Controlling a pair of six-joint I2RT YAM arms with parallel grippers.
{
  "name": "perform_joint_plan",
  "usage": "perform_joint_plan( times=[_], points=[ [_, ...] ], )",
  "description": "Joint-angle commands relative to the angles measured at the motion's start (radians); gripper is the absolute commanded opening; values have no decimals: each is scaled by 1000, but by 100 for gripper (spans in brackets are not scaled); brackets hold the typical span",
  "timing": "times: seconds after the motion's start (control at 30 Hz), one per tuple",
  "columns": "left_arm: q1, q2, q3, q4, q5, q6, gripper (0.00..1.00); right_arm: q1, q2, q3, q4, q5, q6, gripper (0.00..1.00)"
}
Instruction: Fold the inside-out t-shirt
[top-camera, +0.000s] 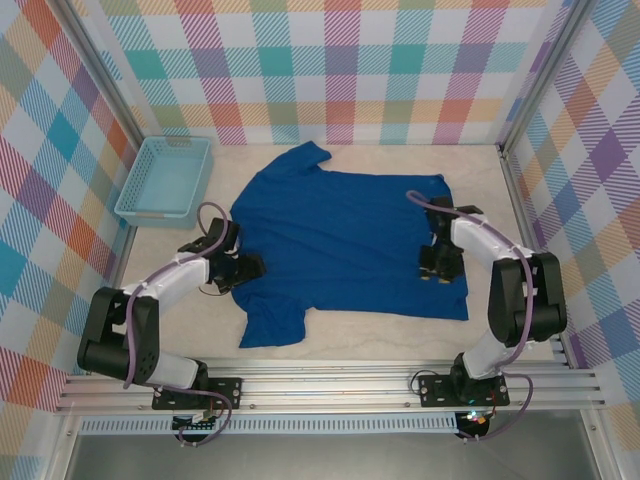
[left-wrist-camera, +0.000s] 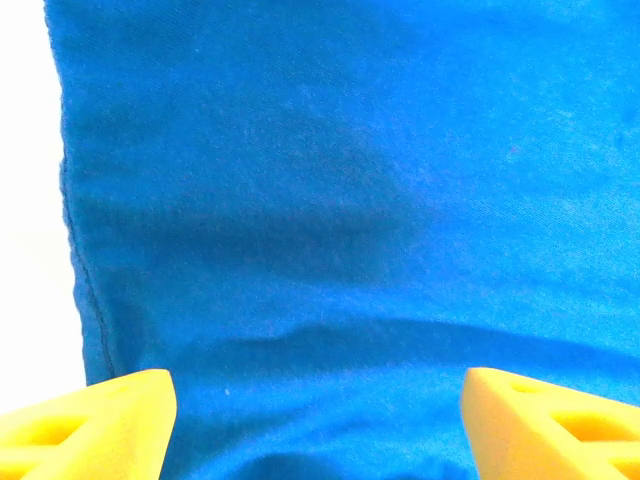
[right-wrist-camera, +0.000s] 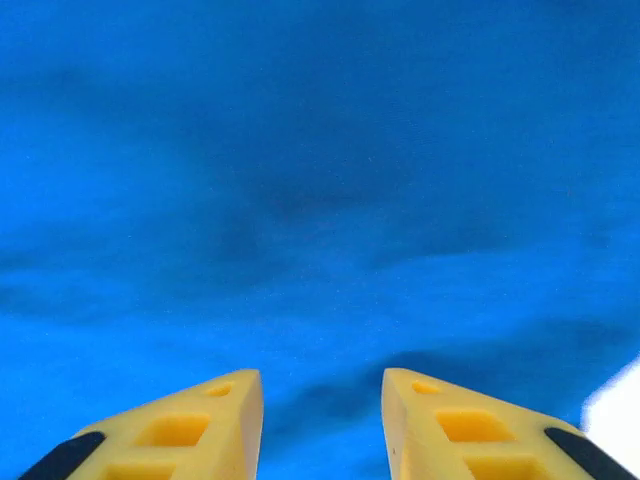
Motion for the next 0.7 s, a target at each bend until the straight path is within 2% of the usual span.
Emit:
perform_joint_plan(
  times=[0.0, 0.17, 0.3, 0.57, 0.67],
  points=[
    [-19, -46, 22, -98, 30, 6, 75, 75, -10, 4, 58, -134, 10, 39],
    [-19, -151, 21, -262, -65, -18, 75, 130, -67, -42, 126, -208, 36, 43],
    [-40, -242, -37, -375, -5, -105, 71, 130, -96, -49, 114, -173, 47, 45],
    [-249, -384, -80, -608, 30, -310, 65, 130, -47, -25, 211, -249, 14, 44],
    [-316, -429, -107, -650, 0, -363, 66, 129, -40, -29, 242, -279, 1, 44]
  ],
)
